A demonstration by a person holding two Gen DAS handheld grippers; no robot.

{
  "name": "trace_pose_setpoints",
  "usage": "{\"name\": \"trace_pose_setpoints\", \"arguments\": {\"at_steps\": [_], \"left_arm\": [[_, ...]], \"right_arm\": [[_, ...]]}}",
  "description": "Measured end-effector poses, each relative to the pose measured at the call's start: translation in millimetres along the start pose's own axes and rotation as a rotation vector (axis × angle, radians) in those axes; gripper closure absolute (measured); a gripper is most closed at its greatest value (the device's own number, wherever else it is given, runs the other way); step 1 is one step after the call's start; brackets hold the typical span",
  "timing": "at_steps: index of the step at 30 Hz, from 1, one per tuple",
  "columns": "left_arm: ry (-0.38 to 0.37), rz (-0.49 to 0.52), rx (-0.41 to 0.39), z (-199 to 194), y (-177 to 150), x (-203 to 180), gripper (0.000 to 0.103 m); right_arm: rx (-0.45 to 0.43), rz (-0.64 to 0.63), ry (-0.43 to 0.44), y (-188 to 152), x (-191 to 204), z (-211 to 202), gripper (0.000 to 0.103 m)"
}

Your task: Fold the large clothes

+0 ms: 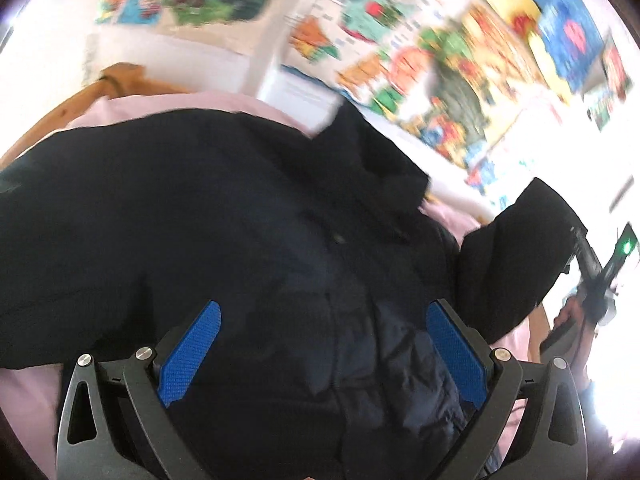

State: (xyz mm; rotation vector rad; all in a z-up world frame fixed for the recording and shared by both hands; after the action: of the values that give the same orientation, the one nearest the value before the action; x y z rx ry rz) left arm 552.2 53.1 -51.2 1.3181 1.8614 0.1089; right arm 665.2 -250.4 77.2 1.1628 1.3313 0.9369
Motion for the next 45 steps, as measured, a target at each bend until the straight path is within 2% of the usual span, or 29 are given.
{"name": "trace_pose_setpoints", "arguments": {"at_steps": [4,5,9,13,15,16,17,19,21,23,24,26,27,28,32,36,38,39,41,42,44,45], "left_arm": [[0.010,-0.044,-0.047,-17,15,23,0.002],[0.009,-0.050,-0.056,-20,19,28,0.002],[-0.023,-0.071,-0.075,-27,25,39,0.002],[-0.106,-0.102,-0.019,-13,22,45,0.002],[-0.154,-0.105,0.027,0,20,45,0.002],[-0.177,-0.099,0.054,8,19,43,0.002],[-0.200,-0.087,0.081,16,18,39,0.002],[-0.236,-0.057,0.132,30,16,32,0.002],[-0.231,-0.038,0.162,44,14,28,0.002],[-0.146,-0.043,0.165,54,15,34,0.002],[-0.126,-0.053,0.154,55,15,38,0.002],[-0.050,-0.067,0.138,58,16,51,0.002],[-0.031,-0.072,0.137,59,16,55,0.002],[-0.031,-0.084,0.138,60,16,58,0.002],[-0.048,-0.073,0.149,61,12,54,0.003],[-0.109,-0.106,0.224,66,0,52,0.007],[-0.135,-0.155,0.274,75,-5,52,0.029],[-0.122,-0.170,0.284,80,-5,52,0.037],[-0.077,-0.174,0.276,88,-3,56,0.071],[-0.055,-0.158,0.261,90,-2,56,0.075],[-0.073,-0.122,0.208,84,0,50,0.087],[-0.077,-0.097,0.169,78,3,46,0.089]], "right_arm": [[-0.082,-0.373,0.119,13,116,-26,0.096],[-0.105,-0.496,0.164,6,153,-38,0.096],[-0.086,-0.773,0.313,-41,243,-62,0.096],[-0.021,-0.983,0.430,-110,304,-74,0.096],[0.034,-1.039,0.475,-140,319,-76,0.094],[0.054,-1.056,0.496,-154,324,-75,0.088],[0.069,-1.063,0.514,-161,326,-75,0.087],[0.076,-1.050,0.527,-168,325,-74,0.087],[0.083,-1.018,0.546,-165,320,-73,0.084],[0.115,-0.964,0.576,-161,313,-70,0.079],[0.122,-0.944,0.587,-159,308,-70,0.077],[0.135,-0.877,0.616,-151,296,-67,0.058],[0.136,-0.855,0.628,-148,294,-71,0.053],[0.137,-0.814,0.650,-143,286,-72,0.047],[0.148,-0.692,0.682,-133,261,-90,0.043],[0.211,-0.552,0.710,-132,219,-106,0.037],[0.268,-0.449,0.708,-131,187,-108,0.035],[0.296,-0.382,0.710,-132,170,-108,0.034],[0.347,-0.259,0.663,-135,135,-104,0.024],[0.362,-0.213,0.606,-138,117,-99,0.023],[0.399,-0.119,0.503,-146,84,-83,0.021],[0.418,-0.073,0.479,-148,74,-75,0.021]]}}
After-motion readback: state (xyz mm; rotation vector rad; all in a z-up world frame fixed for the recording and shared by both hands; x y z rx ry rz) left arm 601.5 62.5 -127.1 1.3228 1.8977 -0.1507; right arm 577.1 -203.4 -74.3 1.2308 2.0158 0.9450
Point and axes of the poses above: each gripper's, at about its wrist camera, not at the fingertips, and z roughly the way its jaws point, x to its left, y to its top, the point moved 7 cm from there along z, roughly the way its jaws point, and after that the axes turned 11 degrees about -z, right-handed, at the moved point
